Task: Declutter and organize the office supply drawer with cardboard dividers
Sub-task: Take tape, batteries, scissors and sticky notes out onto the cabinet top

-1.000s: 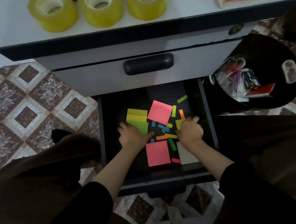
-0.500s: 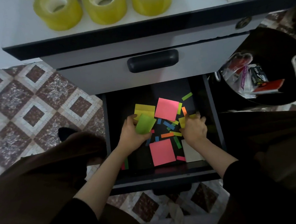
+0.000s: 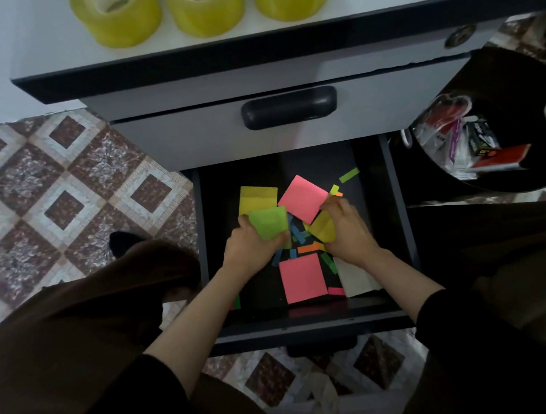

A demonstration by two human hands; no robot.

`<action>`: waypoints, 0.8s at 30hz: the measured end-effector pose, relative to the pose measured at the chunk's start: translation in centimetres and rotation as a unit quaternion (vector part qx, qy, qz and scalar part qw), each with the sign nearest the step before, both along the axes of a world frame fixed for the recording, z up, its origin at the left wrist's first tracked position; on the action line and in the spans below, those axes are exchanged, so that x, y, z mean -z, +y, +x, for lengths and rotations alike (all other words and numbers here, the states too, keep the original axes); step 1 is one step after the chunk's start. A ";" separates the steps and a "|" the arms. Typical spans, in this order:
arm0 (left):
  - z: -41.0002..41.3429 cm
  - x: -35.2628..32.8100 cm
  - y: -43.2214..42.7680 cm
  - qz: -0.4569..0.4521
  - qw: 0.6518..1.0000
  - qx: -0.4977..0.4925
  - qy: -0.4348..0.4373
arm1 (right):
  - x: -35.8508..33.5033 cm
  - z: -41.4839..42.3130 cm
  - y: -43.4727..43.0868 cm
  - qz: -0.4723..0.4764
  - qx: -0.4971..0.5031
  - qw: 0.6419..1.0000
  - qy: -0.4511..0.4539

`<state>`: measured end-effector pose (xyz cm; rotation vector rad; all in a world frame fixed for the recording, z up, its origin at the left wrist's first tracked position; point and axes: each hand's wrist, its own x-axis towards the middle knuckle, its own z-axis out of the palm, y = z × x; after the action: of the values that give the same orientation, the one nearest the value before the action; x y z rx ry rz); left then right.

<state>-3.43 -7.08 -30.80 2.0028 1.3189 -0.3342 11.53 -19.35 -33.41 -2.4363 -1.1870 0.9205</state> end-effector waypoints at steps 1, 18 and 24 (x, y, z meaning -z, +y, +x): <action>0.1 0.2 -0.1 -0.006 1.000 0.000 0.016 | 0.2 0.0 -0.1 0.009 -0.002 1.000 0.009; 1.2 2.9 -0.5 0.158 0.943 0.286 0.066 | 0.1 0.4 1.0 -0.074 -0.051 0.989 -0.115; 0.8 2.8 0.0 0.147 0.940 0.298 0.071 | -0.5 2.5 1.9 -0.132 -0.062 0.986 -0.086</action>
<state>-2.66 -7.08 -33.64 2.6613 0.8439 -0.5969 14.02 -17.42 -32.94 -2.7234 -1.3671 0.9733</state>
